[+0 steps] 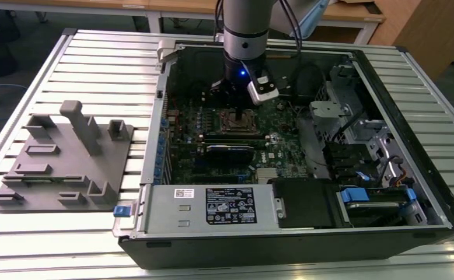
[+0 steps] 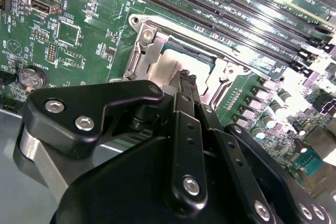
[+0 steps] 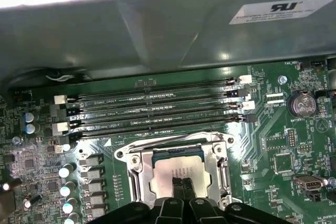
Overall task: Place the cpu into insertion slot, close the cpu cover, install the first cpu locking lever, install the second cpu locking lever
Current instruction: 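Install the first cpu locking lever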
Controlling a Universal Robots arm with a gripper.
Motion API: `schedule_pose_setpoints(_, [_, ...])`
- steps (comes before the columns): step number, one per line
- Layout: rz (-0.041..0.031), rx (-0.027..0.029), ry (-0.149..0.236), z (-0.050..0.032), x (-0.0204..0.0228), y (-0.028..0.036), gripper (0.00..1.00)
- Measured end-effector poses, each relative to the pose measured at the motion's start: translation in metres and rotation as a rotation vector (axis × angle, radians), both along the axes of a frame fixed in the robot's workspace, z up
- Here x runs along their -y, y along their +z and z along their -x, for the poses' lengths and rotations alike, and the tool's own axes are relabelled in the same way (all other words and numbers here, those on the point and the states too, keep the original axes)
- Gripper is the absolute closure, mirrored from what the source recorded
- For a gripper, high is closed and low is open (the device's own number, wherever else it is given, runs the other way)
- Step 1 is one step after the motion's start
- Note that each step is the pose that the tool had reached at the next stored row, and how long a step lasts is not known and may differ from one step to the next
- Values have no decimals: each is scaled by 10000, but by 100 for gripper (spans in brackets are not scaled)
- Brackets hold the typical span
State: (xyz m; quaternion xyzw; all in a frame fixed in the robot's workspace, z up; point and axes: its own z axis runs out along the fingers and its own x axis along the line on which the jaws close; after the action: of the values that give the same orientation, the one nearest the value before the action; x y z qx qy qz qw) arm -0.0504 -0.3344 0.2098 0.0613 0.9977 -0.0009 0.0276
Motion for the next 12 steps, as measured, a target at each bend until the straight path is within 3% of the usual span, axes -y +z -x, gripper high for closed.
schedule_pose_setpoints(4, [-59, 1, 295, 0, 0, 3, 89])
schedule_pose_setpoints(9, [-101, 2, 311, 0, 0, 108, 89])
schedule_pose_setpoints(12, [-122, 3, 311, -1, 0, 121, 89])
